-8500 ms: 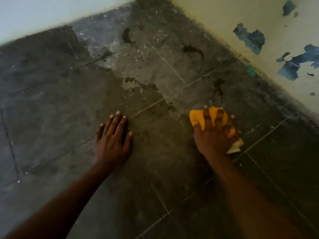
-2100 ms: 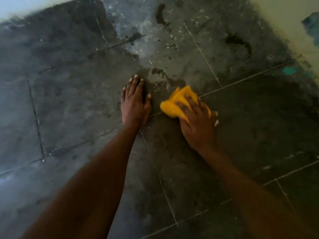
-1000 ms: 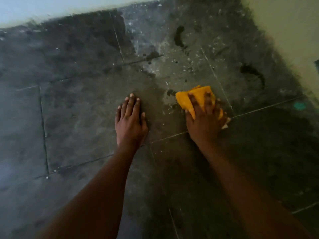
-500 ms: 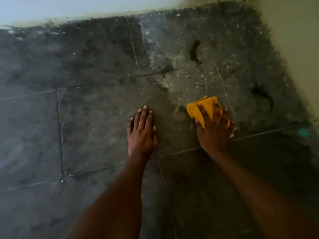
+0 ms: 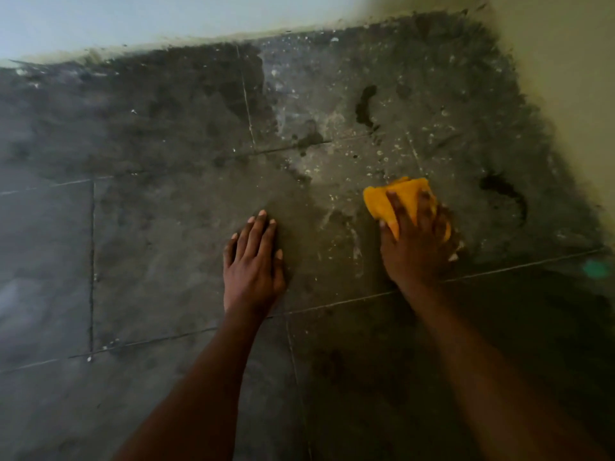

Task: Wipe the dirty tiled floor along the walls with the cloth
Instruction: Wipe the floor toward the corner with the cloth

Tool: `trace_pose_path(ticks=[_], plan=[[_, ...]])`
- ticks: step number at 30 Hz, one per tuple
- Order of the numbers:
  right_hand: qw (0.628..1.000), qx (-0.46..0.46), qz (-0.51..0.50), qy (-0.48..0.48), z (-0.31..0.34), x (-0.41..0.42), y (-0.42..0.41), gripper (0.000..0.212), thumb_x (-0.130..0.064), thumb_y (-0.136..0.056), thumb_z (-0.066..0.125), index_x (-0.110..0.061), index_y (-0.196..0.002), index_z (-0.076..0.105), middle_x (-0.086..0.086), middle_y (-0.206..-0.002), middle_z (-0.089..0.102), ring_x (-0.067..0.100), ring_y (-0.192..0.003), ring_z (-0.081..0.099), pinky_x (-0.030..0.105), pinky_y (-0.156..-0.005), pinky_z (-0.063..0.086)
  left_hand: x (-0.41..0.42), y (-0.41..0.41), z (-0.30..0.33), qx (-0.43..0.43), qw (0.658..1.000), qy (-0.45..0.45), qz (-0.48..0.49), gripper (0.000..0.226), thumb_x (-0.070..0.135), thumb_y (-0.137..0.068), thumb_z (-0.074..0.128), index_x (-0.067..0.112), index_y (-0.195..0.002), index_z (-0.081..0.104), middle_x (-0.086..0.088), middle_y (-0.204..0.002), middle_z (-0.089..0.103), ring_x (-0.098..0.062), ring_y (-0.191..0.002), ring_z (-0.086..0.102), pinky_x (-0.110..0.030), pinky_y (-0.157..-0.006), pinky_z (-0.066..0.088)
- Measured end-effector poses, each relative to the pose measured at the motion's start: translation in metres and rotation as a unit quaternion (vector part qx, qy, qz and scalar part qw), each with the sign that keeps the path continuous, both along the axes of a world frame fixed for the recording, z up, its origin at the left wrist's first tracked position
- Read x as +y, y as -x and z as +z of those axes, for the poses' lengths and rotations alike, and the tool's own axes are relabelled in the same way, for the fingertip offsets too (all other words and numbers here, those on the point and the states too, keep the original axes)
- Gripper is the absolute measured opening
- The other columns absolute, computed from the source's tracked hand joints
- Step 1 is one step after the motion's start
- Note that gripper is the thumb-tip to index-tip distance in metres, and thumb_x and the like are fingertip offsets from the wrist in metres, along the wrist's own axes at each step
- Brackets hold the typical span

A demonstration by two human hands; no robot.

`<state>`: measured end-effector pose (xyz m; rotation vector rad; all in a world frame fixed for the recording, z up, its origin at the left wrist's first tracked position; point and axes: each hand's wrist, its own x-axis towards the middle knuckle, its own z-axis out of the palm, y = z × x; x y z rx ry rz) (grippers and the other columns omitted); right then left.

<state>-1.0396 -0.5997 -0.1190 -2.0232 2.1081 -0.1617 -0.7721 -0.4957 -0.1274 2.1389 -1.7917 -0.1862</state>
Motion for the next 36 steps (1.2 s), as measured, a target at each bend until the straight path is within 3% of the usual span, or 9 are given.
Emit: trace_pose_path(ticks=[3,6,10,13,20,24,27,31,36], plan=[[0.997,0.014,0.078,-0.002,-0.002,0.012,-0.027,0.065,-0.061,-0.097,0.038,-0.056,-0.158,0.016,0.001,-0.175,0.005,0.043,-0.158,0.008,0.071,-0.118,0.013,0.002,-0.001,-0.002,-0.01,1.0,-0.008,0.003,0.058,0.035,-0.105,0.043,0.016,-0.16,0.041,-0.005,-0.172,0.031,-0.023,-0.16,0.025,-0.049,-0.127,0.024],[0.981,0.055,0.185,0.004,0.0,0.071,0.015,0.069,-0.056,-0.097,0.043,-0.059,-0.158,0.013,-0.004,-0.175,0.003,0.038,-0.158,0.014,0.066,-0.119,0.02,0.005,0.014,0.009,-0.016,0.999,-0.045,0.026,0.061,0.037,-0.104,0.038,0.012,-0.16,0.04,-0.009,-0.171,0.03,-0.028,-0.159,0.026,-0.055,-0.127,0.026],[0.995,0.06,0.071,0.021,0.005,0.055,0.09,0.065,-0.058,-0.093,0.036,-0.054,-0.157,0.025,0.004,-0.173,0.019,0.044,-0.152,0.028,0.069,-0.114,0.03,-0.028,0.062,0.029,0.003,0.996,-0.08,-0.027,0.066,0.047,-0.106,0.028,0.015,-0.163,0.033,-0.009,-0.173,0.025,-0.029,-0.16,0.023,-0.05,-0.13,0.015],[0.999,0.022,-0.027,0.021,0.001,-0.004,0.095,0.067,-0.061,-0.091,0.031,-0.048,-0.156,0.033,0.006,-0.172,0.022,0.045,-0.155,0.02,0.073,-0.115,0.026,-0.051,0.098,0.026,0.023,0.993,-0.084,-0.08,0.06,0.041,-0.111,0.031,0.018,-0.166,0.025,-0.004,-0.176,0.017,-0.023,-0.163,0.012,-0.044,-0.131,0.006],[0.998,0.053,0.022,-0.009,0.0,0.043,0.117,0.063,-0.064,-0.098,0.027,-0.061,-0.157,0.007,-0.005,-0.175,0.004,0.037,-0.159,0.01,0.068,-0.119,0.02,-0.064,0.111,0.005,0.02,0.998,-0.028,-0.054,0.06,0.042,-0.109,0.034,0.019,-0.164,0.032,-0.003,-0.174,0.023,-0.02,-0.163,0.014,-0.047,-0.132,0.011],[0.995,0.045,-0.081,-0.038,0.005,0.001,0.151,0.069,-0.067,-0.093,0.026,-0.054,-0.159,0.014,0.002,-0.174,0.012,0.044,-0.157,0.013,0.073,-0.119,0.02,-0.061,0.112,0.006,0.019,0.998,-0.035,-0.041,0.061,0.042,-0.108,0.033,0.02,-0.165,0.03,-0.001,-0.175,0.022,-0.019,-0.163,0.013,-0.049,-0.131,0.015],[0.981,-0.023,-0.186,-0.043,0.007,-0.072,0.15,0.063,-0.065,-0.1,0.034,-0.055,-0.159,0.014,-0.003,-0.175,-0.001,0.04,-0.159,-0.004,0.074,-0.12,0.005,-0.065,0.112,0.003,0.026,0.998,-0.035,-0.046,0.062,0.043,-0.108,0.034,0.021,-0.165,0.029,0.0,-0.175,0.02,-0.017,-0.163,0.01,-0.047,-0.132,0.01],[0.991,-0.01,-0.124,-0.051,0.006,-0.069,0.135,0.062,-0.059,-0.105,0.035,-0.058,-0.158,0.004,-0.007,-0.175,-0.009,0.039,-0.159,-0.012,0.076,-0.119,0.003,-0.062,0.113,-0.002,0.018,0.998,-0.044,-0.04,0.062,0.043,-0.108,0.035,0.02,-0.165,0.03,0.0,-0.175,0.021,-0.017,-0.163,0.01,-0.044,-0.132,0.008],[0.998,0.032,-0.052,-0.035,0.01,0.005,0.157,0.068,-0.064,-0.097,0.025,-0.055,-0.158,-0.003,0.005,-0.174,0.01,0.046,-0.157,0.012,0.072,-0.119,0.019,-0.063,0.113,0.008,0.028,0.998,-0.038,-0.041,0.062,0.043,-0.107,0.036,0.02,-0.164,0.032,0.001,-0.175,0.022,-0.016,-0.163,0.011,-0.042,-0.131,0.007]])
